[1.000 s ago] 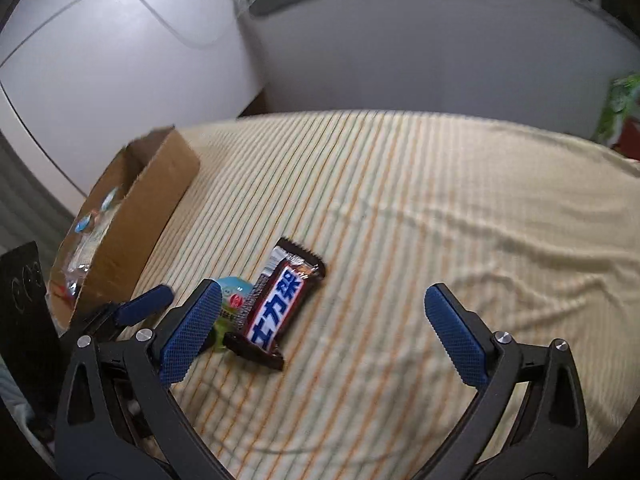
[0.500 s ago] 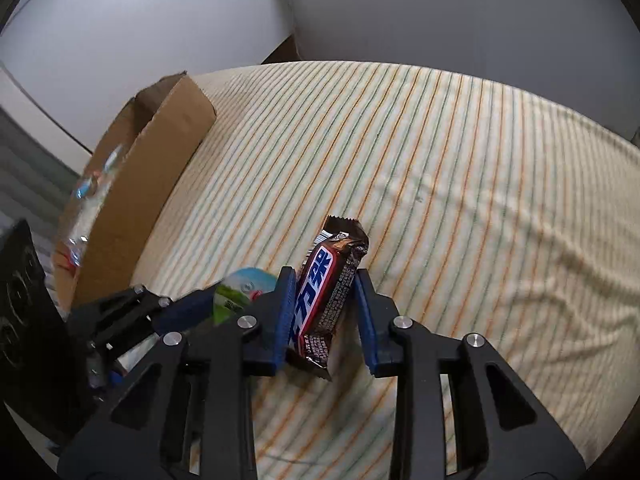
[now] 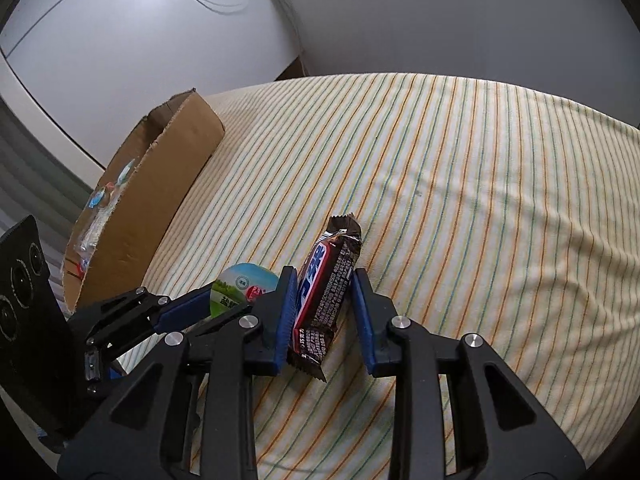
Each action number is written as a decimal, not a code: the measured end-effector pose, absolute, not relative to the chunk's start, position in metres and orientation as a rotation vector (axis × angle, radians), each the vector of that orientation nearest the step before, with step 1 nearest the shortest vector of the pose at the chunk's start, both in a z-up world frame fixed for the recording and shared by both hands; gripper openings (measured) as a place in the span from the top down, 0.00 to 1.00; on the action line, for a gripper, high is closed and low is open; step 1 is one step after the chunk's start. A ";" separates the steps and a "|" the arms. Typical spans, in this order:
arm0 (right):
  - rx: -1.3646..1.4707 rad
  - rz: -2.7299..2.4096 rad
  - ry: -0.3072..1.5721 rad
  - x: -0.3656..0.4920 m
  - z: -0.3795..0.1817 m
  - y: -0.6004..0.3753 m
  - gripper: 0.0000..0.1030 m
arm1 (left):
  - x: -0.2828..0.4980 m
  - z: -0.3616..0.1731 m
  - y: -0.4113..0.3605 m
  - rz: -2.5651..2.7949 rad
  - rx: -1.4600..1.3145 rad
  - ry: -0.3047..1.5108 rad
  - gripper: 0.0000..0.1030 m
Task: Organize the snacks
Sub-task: 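Close the right tool on the Snickers bar while left grips the green candy, then lift and carry the Snickers and green candy over the cardboard box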
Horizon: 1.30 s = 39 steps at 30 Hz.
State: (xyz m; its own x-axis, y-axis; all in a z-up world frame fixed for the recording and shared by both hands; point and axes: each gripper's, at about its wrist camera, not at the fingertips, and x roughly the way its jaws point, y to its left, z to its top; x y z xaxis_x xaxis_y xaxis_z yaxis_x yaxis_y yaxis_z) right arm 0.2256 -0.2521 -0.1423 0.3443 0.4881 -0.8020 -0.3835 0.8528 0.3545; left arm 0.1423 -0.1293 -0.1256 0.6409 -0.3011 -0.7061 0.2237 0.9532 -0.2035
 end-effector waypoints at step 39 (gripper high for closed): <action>0.102 0.328 0.487 0.005 0.020 -0.229 0.77 | -0.028 0.034 -0.077 -0.286 -0.071 0.255 0.82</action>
